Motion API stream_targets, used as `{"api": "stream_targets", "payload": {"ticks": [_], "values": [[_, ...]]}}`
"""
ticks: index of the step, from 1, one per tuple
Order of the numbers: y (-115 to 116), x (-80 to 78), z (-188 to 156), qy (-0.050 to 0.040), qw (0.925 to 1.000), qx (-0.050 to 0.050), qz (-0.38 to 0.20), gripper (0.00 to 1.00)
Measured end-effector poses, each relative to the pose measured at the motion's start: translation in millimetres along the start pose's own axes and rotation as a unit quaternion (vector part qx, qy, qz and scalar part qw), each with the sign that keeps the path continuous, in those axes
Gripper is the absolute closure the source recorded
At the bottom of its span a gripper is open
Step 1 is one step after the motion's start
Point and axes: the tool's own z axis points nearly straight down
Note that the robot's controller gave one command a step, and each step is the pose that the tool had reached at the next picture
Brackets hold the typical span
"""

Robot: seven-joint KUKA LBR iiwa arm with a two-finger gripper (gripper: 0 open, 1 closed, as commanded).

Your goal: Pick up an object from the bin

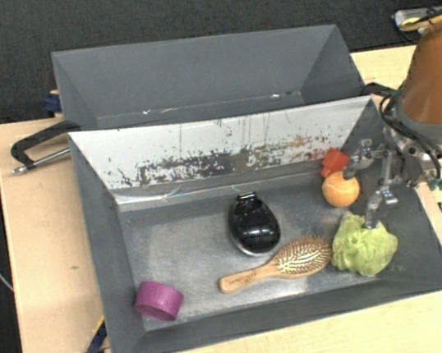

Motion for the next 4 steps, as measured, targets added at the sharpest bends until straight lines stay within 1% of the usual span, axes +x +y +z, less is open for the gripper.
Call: {"api": "stream_targets", "payload": {"ticks": [1, 2, 3, 4], "values": [[0, 0.0, 0, 0.0, 1.0, 0.0, 0.0, 1.0], [0, 0.0, 0, 0.0, 1.0, 0.0, 0.0, 1.0], [0, 0.8, -46, 0.001, 1.0, -0.001, 0.005, 1.0], [10, 14.7, -106, -0.0004, 1.0, 0.0, 0.001, 1.0]]}}
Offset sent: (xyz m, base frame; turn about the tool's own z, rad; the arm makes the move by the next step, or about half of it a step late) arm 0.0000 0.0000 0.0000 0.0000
